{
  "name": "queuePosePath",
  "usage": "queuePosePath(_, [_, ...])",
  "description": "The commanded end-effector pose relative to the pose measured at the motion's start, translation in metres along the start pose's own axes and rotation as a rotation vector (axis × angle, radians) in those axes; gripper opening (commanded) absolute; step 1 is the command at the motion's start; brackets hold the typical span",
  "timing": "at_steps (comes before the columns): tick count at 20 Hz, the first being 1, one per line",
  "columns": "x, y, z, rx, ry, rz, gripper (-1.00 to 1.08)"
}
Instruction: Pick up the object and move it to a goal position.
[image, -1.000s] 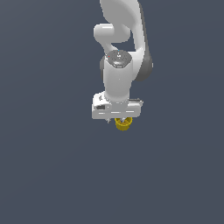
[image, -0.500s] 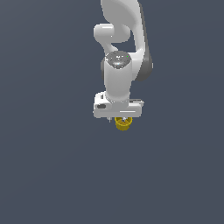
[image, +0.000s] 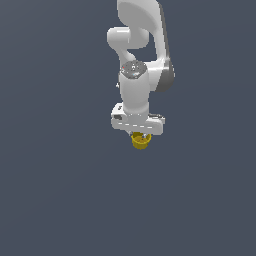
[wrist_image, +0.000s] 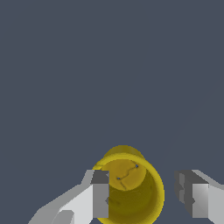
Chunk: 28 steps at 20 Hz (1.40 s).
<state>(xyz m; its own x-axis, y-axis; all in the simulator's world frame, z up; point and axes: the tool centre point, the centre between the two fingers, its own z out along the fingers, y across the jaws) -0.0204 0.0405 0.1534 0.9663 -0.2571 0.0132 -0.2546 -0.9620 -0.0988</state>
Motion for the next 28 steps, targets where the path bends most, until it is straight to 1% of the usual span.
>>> queuePosePath(1, [-0.009,-0.002,0.005,0.021,-0.002,0.090,0.28])
queuePosePath(10, [-0.043,-0.003,0.023,0.083,-0.013,0.428,0.28])
queuePosePath(19, [-0.076,0.004,0.039,0.120,-0.026,0.765,0.28])
queuePosePath(24, [-0.089,0.010,0.045,0.128,-0.029,0.900,0.28])
queuePosePath(28, [-0.097,0.013,0.048,0.132,-0.031,0.973,0.28])
